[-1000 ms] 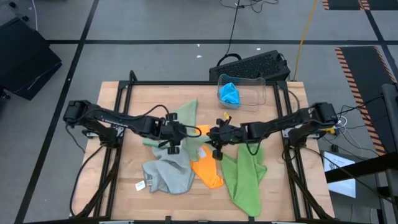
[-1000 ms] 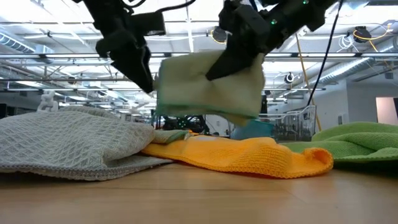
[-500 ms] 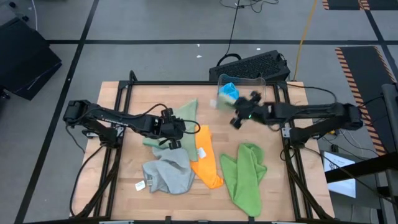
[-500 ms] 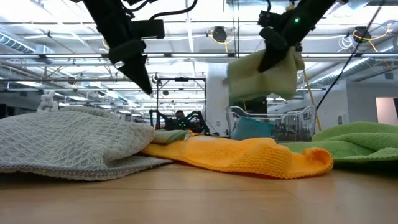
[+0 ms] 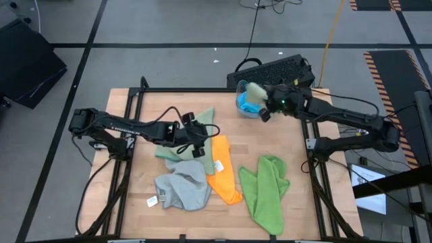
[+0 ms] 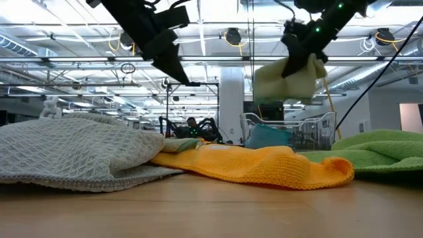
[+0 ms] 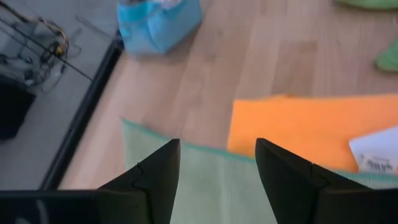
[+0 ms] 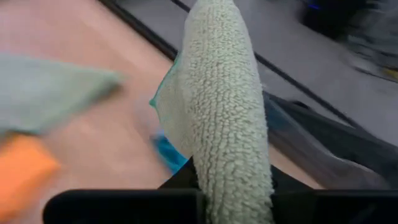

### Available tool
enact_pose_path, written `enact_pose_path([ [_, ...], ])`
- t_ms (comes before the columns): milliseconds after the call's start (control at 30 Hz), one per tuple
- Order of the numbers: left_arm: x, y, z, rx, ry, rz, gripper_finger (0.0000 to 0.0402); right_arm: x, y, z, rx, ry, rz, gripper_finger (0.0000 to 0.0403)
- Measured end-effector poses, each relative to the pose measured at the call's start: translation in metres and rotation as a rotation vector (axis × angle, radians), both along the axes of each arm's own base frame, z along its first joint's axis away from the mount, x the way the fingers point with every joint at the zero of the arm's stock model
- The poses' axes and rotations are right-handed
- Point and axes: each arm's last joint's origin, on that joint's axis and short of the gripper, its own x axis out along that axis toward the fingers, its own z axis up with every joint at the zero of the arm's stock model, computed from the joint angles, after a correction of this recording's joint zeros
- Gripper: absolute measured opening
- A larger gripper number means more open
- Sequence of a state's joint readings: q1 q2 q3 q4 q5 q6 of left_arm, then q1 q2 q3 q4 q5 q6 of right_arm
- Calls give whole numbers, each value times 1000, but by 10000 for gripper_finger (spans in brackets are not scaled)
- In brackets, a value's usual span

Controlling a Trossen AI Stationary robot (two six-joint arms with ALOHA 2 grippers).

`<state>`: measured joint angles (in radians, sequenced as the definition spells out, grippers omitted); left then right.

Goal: Fold microfiber towels
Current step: Put the right light green microfiber towel into the transparent bin

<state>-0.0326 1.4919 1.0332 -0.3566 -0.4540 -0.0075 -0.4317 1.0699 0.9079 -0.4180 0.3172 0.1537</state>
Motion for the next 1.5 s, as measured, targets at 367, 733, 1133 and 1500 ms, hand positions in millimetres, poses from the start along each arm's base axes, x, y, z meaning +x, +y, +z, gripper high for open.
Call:
enact_pose_path([
  [367,-8,20,31,30,-124,-106,212,14,22,-25,-27,-345,241,25],
  [733,-4,30,47,-4,-280,-184,212,22,50,-34,-75,-514,384,25],
  [1133,-1,42,57,-31,-405,-190,310,32,71,-37,-160,-532,496,25],
  [1500,-10,56,21,-146,-373,-213,280,22,74,-10,-327,-673,478,25],
])
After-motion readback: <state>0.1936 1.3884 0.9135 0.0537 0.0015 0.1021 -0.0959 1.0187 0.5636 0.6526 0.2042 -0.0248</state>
